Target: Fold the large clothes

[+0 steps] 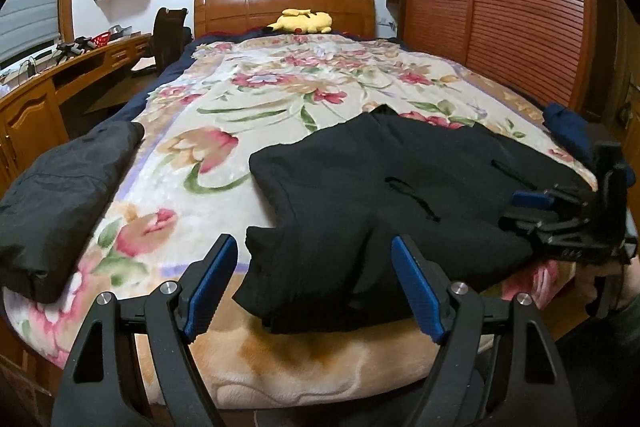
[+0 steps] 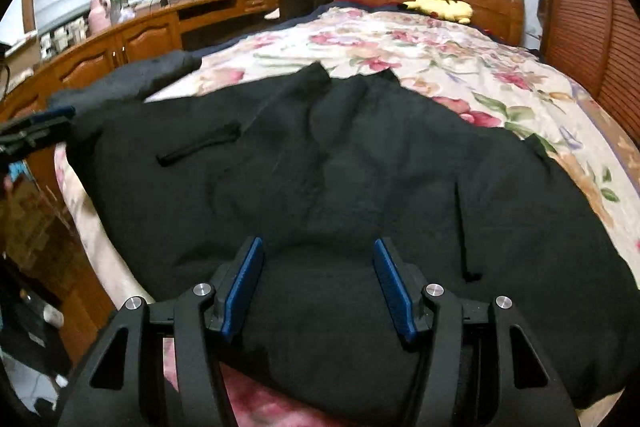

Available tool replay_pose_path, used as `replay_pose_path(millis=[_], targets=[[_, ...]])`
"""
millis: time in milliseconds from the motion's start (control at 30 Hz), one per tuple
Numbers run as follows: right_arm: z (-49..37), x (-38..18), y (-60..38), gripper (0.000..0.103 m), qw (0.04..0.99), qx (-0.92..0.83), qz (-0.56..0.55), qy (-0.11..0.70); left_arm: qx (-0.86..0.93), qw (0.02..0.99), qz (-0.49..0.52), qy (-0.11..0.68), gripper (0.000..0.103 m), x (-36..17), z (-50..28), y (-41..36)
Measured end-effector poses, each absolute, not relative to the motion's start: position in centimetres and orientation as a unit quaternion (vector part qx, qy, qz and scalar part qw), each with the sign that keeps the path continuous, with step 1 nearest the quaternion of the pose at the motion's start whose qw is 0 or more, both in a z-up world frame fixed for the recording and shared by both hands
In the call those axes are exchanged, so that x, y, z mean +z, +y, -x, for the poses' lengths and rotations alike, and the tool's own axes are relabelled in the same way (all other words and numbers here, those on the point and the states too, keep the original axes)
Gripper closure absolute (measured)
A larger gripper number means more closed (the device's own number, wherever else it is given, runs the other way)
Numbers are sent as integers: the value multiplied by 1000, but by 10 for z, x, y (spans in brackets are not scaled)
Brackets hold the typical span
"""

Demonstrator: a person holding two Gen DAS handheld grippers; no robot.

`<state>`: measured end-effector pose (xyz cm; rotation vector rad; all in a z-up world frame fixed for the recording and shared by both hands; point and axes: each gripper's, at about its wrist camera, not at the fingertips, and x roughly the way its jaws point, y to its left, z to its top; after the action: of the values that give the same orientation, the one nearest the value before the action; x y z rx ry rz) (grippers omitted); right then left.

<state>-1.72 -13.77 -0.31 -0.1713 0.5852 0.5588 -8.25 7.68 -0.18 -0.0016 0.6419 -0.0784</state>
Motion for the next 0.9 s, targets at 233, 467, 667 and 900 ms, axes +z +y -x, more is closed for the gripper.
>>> replay_pose_path(millis=[233,467,667,900], targets=[[40,8,-126,43,920,285,84,256,-10,942,0,335,23,-17,78,89],[28,-3,-109,43,913,281,109,274,-16,934,2,357,23,-34,73,98],[15,0,-95,42,911,274,105,291,-24,929,17,369,21,-46,70,98],[14,-1,-92,34,915,264,104,287,-29,927,43,370,16,-51,67,103]])
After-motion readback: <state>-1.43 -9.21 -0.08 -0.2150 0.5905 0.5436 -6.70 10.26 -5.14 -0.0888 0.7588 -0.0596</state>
